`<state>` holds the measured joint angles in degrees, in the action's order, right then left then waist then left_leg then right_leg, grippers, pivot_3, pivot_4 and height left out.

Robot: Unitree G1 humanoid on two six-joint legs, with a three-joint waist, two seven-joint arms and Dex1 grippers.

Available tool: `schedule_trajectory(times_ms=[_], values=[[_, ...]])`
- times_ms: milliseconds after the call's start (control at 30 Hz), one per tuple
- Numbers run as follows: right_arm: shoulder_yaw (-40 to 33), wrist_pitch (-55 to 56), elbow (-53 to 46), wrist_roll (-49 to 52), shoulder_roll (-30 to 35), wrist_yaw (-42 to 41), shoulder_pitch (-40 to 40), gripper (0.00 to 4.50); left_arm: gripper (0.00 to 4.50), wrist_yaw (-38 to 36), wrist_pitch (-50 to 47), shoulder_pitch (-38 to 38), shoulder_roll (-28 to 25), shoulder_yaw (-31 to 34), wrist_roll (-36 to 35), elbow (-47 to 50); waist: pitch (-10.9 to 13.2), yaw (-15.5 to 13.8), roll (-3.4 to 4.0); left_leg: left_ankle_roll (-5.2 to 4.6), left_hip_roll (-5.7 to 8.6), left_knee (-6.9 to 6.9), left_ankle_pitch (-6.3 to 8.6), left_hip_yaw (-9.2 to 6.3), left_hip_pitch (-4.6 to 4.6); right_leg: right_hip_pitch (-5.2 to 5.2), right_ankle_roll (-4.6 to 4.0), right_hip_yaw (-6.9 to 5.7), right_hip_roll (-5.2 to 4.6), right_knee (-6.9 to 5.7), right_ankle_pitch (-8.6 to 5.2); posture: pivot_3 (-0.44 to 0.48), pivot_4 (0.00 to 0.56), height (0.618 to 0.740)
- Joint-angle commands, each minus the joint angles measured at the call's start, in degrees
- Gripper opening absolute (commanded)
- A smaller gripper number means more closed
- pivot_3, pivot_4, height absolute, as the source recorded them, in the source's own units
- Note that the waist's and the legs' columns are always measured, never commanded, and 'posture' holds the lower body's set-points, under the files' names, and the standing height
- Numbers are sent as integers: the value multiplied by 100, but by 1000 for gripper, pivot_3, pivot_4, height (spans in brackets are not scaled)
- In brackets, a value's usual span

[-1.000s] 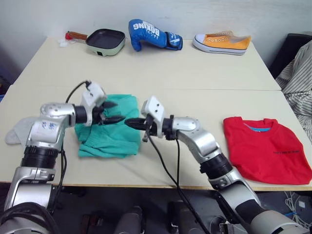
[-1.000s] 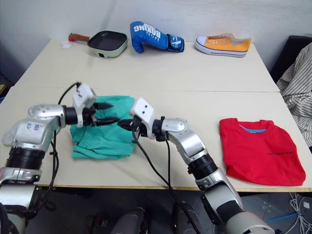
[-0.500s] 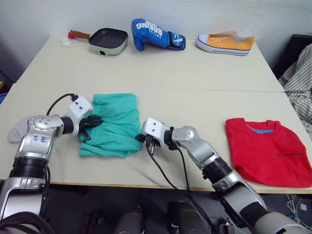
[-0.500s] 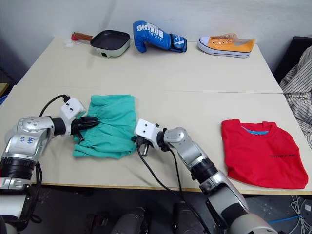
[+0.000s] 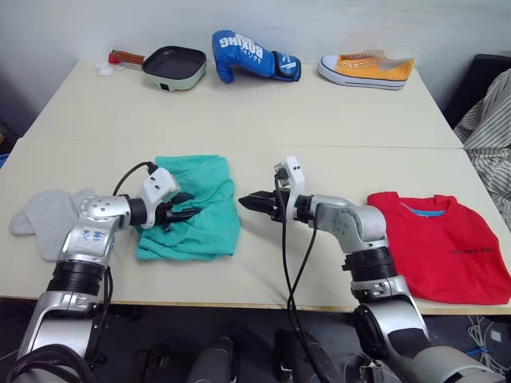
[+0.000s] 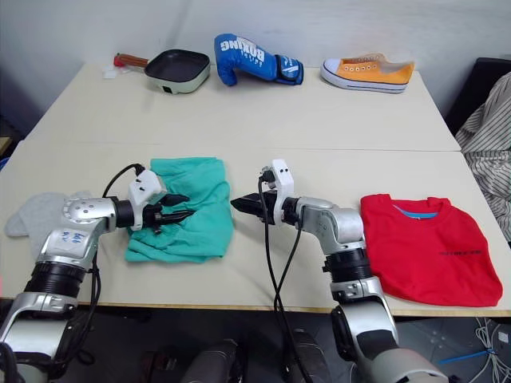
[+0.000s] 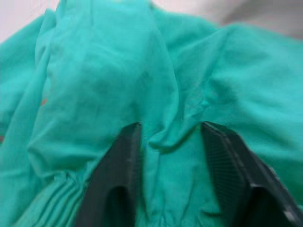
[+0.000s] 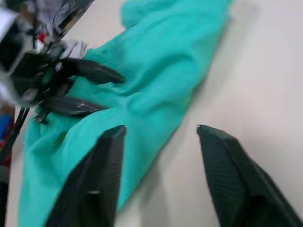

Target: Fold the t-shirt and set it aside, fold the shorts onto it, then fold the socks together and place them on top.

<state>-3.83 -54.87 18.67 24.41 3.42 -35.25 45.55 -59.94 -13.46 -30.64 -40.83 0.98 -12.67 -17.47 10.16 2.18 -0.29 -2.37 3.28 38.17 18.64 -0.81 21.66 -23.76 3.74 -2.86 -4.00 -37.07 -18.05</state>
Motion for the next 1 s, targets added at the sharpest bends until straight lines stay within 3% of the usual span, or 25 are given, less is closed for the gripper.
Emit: schedule_trajectory(times_ms=[33,100,133,267,500,633,933,1000], values=[[-363,-65,599,306,-257,185,432,3819,3446,-588,-723,218,-485,569,-815,790,0,15,1,2,-2,-2,-1,-1,0,-2,-1,0,0,-2,0,0,150,740],[-385,-98,937,340,-382,171,588,4499,4121,-780,-1088,354,-743,730,-1087,1087,1,38,1,3,-2,-5,-2,-4,0,-1,-1,0,0,-4,-1,0,150,740],[-350,-98,1042,333,-425,137,638,4500,4432,-839,-1207,402,-842,789,-1182,1189,0,40,1,1,-1,-4,-3,-6,0,0,-1,1,0,-5,-1,0,150,740],[94,-239,1138,280,-647,-129,718,4500,4475,-725,-1464,374,-1096,969,-1282,1425,1,39,1,-1,0,-4,-4,-9,-2,5,-2,4,0,-1,-1,0,150,740],[524,-60,1382,20,-831,-146,667,4500,4475,-508,-1699,307,-1045,1036,-1444,1703,0,84,2,0,0,-7,-4,-11,-8,5,-2,5,0,-9,-1,0,150,740],[487,-133,1142,113,-789,-220,598,3562,4500,-445,-1644,338,-965,966,-1418,1751,0,94,2,3,0,-10,-5,-10,-12,5,-2,6,0,-14,-1,0,150,740],[464,34,859,93,-716,-104,531,276,4500,-546,-1516,11,-880,783,-1373,1394,0,77,2,4,1,-7,-6,-11,-12,6,-2,6,0,-15,-1,0,150,740],[377,-81,607,169,-626,-50,510,33,4500,-610,-1614,-105,-835,745,-1474,1375,1,70,2,4,1,-5,-6,-10,-12,8,-2,8,0,-16,-1,0,150,740]])
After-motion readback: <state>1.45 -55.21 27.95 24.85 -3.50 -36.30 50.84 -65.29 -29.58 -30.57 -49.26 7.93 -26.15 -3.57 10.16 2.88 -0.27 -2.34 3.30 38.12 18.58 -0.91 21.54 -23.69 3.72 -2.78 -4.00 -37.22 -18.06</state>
